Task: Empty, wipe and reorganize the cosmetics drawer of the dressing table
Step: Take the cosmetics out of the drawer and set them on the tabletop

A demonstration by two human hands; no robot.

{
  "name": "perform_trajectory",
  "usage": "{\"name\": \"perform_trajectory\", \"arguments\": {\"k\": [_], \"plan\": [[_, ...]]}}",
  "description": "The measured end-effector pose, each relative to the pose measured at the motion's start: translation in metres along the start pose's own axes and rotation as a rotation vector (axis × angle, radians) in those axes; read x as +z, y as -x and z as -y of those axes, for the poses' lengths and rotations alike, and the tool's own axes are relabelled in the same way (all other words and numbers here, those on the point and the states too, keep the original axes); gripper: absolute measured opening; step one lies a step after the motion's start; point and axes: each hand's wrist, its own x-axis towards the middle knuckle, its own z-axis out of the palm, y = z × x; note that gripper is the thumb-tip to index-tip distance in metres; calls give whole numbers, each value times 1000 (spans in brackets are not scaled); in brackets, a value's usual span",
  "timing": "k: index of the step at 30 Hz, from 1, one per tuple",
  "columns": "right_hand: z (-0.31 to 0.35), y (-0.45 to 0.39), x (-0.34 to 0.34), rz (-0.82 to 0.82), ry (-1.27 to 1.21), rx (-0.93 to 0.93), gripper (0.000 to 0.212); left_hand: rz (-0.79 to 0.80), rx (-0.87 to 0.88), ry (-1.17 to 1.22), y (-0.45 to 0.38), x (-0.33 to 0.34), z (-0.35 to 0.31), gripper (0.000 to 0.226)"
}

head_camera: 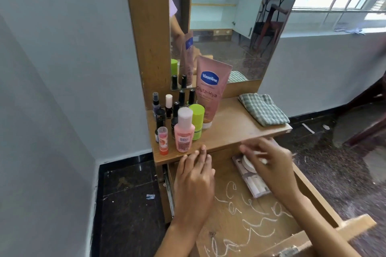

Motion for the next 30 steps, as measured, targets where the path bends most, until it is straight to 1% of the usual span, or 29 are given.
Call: {"name": "perform_trajectory", "arguments": {"k": [2, 3, 5, 6, 7, 8, 9, 10, 12, 13, 15, 18, 20, 22, 24, 27, 30], "plan": [[-15, 15, -12, 223, 256, 28, 19, 15, -1, -3, -1, -1, -1, 36], [-23, 18, -16, 365, 423, 72, 26, 20, 3, -6, 0, -1, -1, 36], [-34, 20, -20, 693, 697, 174, 51, 25, 10, -12, -1, -2, -1, 35], [-37, 18, -22, 814, 772, 197, 64, 25, 14, -13, -1, -3, -1, 34], [-38, 16, -23, 887, 811, 203, 71, 23, 17, -16, -1, -4, -1, 34], [-38, 15, -23, 915, 826, 193, 75, 24, 17, -16, -1, -4, -2, 33], [-37, 13, -23, 910, 822, 190, 75, 25, 14, -17, -1, -5, -1, 33], [-35, 11, -23, 861, 794, 207, 71, 28, 13, -16, -1, -5, -2, 32], [-38, 6, -18, 711, 727, 273, 63, 30, 9, -15, -2, -5, -2, 32], [-41, 2, -13, 663, 719, 312, 62, 29, 6, -16, -2, -5, -3, 32], [-47, -2, -1, 662, 751, 369, 61, 29, 3, -18, -2, -5, -3, 32], [-49, 0, 16, 622, 731, 394, 51, 34, 1, -24, -1, -5, -3, 32], [-44, 2, 19, 569, 726, 361, 47, 46, -2, -28, -1, -5, -3, 33], [-37, 4, 15, 563, 735, 311, 48, 50, -3, -34, -1, -6, -3, 34], [-25, 5, 6, 542, 690, 269, 51, 45, 1, -32, -1, -6, -3, 34], [7, 0, -8, 401, 485, 133, 48, 48, 7, -33, -1, -4, -1, 34], [26, -13, -8, 250, 280, 52, 44, 52, 19, -28, 0, -2, 1, 32]]}}
